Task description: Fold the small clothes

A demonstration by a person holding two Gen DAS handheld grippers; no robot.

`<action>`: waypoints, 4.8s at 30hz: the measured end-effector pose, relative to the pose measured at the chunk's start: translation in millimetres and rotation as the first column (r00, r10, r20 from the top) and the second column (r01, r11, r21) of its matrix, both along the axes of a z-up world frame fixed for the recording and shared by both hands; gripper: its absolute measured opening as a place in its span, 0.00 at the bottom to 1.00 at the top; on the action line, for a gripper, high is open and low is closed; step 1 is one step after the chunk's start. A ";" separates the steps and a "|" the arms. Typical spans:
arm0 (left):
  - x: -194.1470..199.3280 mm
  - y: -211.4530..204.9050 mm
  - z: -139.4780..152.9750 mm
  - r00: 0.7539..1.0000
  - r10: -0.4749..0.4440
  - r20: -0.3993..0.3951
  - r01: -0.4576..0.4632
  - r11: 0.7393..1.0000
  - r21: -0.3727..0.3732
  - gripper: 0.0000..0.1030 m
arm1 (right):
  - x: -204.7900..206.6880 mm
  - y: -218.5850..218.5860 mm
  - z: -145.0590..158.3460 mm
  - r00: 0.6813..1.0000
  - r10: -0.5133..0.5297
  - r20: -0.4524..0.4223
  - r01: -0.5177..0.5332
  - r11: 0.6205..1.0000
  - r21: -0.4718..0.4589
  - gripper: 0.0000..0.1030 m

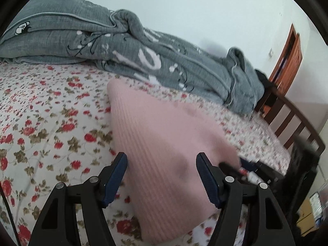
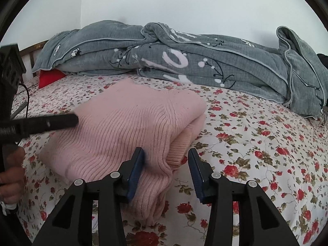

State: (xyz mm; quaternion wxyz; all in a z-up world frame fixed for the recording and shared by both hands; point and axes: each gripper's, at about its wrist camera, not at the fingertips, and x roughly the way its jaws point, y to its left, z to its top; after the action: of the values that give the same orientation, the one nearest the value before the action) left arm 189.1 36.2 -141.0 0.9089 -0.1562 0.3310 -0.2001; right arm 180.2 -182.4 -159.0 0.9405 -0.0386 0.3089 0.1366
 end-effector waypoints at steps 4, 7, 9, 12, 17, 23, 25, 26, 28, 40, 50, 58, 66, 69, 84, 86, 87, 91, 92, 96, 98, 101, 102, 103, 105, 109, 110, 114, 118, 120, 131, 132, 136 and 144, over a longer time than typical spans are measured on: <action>6.1 -4.3 6.7 1.000 -0.011 0.011 0.011 0.999 -0.038 0.65 | 2.2 -2.8 0.2 1.000 0.000 -0.010 0.000 1.000 0.020 0.42; 12.6 -9.7 4.5 1.000 -0.003 -0.001 0.003 1.000 -0.028 0.65 | 3.2 -5.8 0.6 1.000 0.012 -0.017 -0.011 0.999 0.040 0.42; 16.6 -15.9 0.9 1.000 0.003 -0.017 -0.002 1.000 0.014 0.65 | 2.3 -5.9 1.5 1.000 0.020 -0.014 -0.020 0.999 0.047 0.39; 16.4 -21.1 -2.9 1.000 0.004 -0.011 -0.004 0.998 0.060 0.65 | 1.1 -6.6 2.5 1.000 0.028 -0.010 -0.027 0.998 0.053 0.38; 13.5 -25.3 -3.7 1.000 0.006 0.002 -0.006 0.995 0.102 0.65 | 2.4 -10.3 3.2 0.999 0.033 -0.025 -0.031 0.996 0.087 0.38; 13.7 -20.7 -3.9 1.000 0.010 -0.009 -0.009 0.997 0.079 0.65 | 1.8 -19.2 10.1 1.000 0.016 -0.006 -0.015 0.990 0.142 0.38; 14.0 -19.4 -4.0 1.000 0.012 -0.011 -0.011 0.997 0.071 0.65 | 0.8 -23.9 13.4 1.000 0.007 0.004 -0.008 0.987 0.163 0.38; 13.9 -19.5 -4.4 1.000 0.014 -0.010 -0.014 0.997 0.071 0.65 | 0.9 -25.8 14.3 1.000 0.004 0.006 -0.005 0.985 0.171 0.38; 13.6 -21.2 -4.6 1.000 0.020 -0.007 -0.019 0.997 0.078 0.65 | 2.7 -26.6 13.5 1.000 0.004 -0.005 -0.003 0.985 0.172 0.38; 7.8 -27.7 -3.6 0.999 0.036 0.013 -0.037 0.991 0.125 0.65 | 4.2 -21.0 9.6 0.999 -0.018 -0.031 0.021 0.994 0.109 0.42; 1.2 -20.3 -9.5 0.999 0.045 0.005 -0.045 0.992 0.119 0.65 | 6.6 -19.2 10.0 0.999 -0.030 -0.033 0.033 0.994 0.104 0.42; -7.2 -17.1 -14.2 0.999 0.047 -0.018 -0.044 0.993 0.114 0.65 | 1.4 -17.2 13.8 0.998 -0.050 -0.025 0.052 0.995 0.085 0.44; -37.9 -15.0 -21.8 0.997 0.059 -0.044 -0.053 0.991 0.122 0.66 | -25.0 -29.3 17.5 0.989 -0.126 -0.075 0.133 0.987 0.095 0.51; -58.9 -14.2 -0.8 0.997 0.071 -0.003 -0.069 0.982 0.176 0.65 | -36.5 -33.9 28.6 0.982 -0.150 -0.113 0.159 0.984 0.077 0.53; -135.2 -30.8 100.7 0.985 0.170 -0.032 -0.153 0.943 0.296 0.74 | -135.5 -46.0 127.0 0.967 -0.246 -0.067 0.247 0.969 0.003 0.89; -149.0 -34.8 111.0 0.984 0.177 -0.014 -0.164 0.934 0.317 0.76 | -148.6 -51.7 138.0 0.964 -0.260 -0.056 0.261 0.965 0.013 0.93; -154.9 -37.1 115.6 0.984 0.180 -0.006 -0.169 0.931 0.325 0.77 | -153.9 -53.5 142.3 0.962 -0.267 -0.051 0.268 0.963 0.013 0.94; -173.6 -46.2 133.1 0.984 0.178 0.031 -0.178 0.925 0.335 0.79 | -171.4 -57.8 155.7 0.961 -0.274 -0.027 0.274 0.962 0.001 0.97; -176.4 -47.8 136.2 0.983 0.179 0.039 -0.181 0.924 0.337 0.79 | -175.5 -58.8 158.4 0.962 -0.271 -0.026 0.271 0.963 0.000 0.97; -185.8 -52.2 145.8 0.981 0.186 0.059 -0.195 0.920 0.340 0.81 | -186.9 -61.3 163.5 0.961 -0.278 -0.012 0.278 0.961 -0.004 0.99; -188.5 -53.5 147.3 0.980 0.192 0.059 -0.200 0.919 0.341 0.81 | -190.1 -62.5 164.1 0.961 -0.277 -0.014 0.277 0.961 -0.010 0.99; -191.1 -53.6 149.6 0.978 0.197 0.065 -0.207 0.918 0.339 0.81 | -192.4 -61.7 164.4 0.962 -0.272 -0.014 0.272 0.962 -0.021 0.99; -191.9 -53.2 150.5 0.977 0.201 0.068 -0.213 0.916 0.339 0.81 | -193.1 -61.0 165.0 0.962 -0.273 -0.011 0.272 0.962 -0.026 0.99; -192.5 -52.9 151.3 0.977 0.203 0.071 -0.215 0.916 0.340 0.81 | -193.2 -60.2 165.0 0.962 -0.273 -0.010 0.272 0.962 -0.028 0.99; -193.1 -53.1 151.9 0.976 0.204 0.072 -0.216 0.914 0.343 0.81 | -192.8 -59.9 164.6 0.962 -0.272 -0.013 0.272 0.962 -0.027 0.99; -191.9 -51.0 151.9 0.976 0.208 0.069 -0.219 0.914 0.341 0.81 | -191.8 -55.5 163.6 0.964 -0.267 -0.012 0.267 0.963 -0.034 0.99; -191.9 -50.8 151.8 0.975 0.211 0.068 -0.222 0.913 0.343 0.81 | -191.7 -54.6 163.1 0.964 -0.267 -0.015 0.267 0.963 -0.034 0.99; -190.4 -48.9 149.7 0.975 0.215 0.059 -0.222 0.914 0.338 0.81 | -189.7 -52.4 160.7 0.963 -0.268 -0.025 0.267 0.963 -0.024 0.99; -189.6 -48.0 148.4 0.974 0.219 0.057 -0.225 0.913 0.340 0.81 | -187.8 -53.2 158.9 0.961 -0.273 -0.035 0.273 0.962 -0.013 0.99; -189.5 -47.7 148.1 0.974 0.219 0.057 -0.225 0.913 0.340 0.81 | -187.5 -53.6 158.6 0.961 -0.275 -0.038 0.275 0.962 -0.007 0.99; -191.2 -48.1 147.9 0.973 0.224 0.053 -0.228 0.913 0.339 0.81 | -187.9 -54.6 159.6 0.957 -0.287 -0.044 0.287 0.958 0.005 0.99; -191.7 -48.0 147.6 0.973 0.226 0.052 -0.230 0.913 0.338 0.81 | -188.0 -54.8 159.5 0.956 -0.289 -0.044 0.289 0.957 0.005 0.99; -192.0 -47.1 146.7 0.973 0.227 0.049 -0.230 0.913 0.336 0.81 | -187.7 -54.0 159.1 0.955 -0.292 -0.048 0.293 0.956 0.007 0.99; -191.5 -46.1 146.6 0.973 0.227 0.048 -0.229 0.914 0.335 0.81 | -186.7 -53.9 161.7 0.953 -0.300 -0.048 0.301 0.954 0.014 0.99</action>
State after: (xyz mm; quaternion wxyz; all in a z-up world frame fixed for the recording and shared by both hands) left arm -2.5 -9.9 5.6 0.9405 -0.0346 0.3364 -0.0336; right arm -6.5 -236.3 2.6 0.9434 0.0219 0.3309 -0.0039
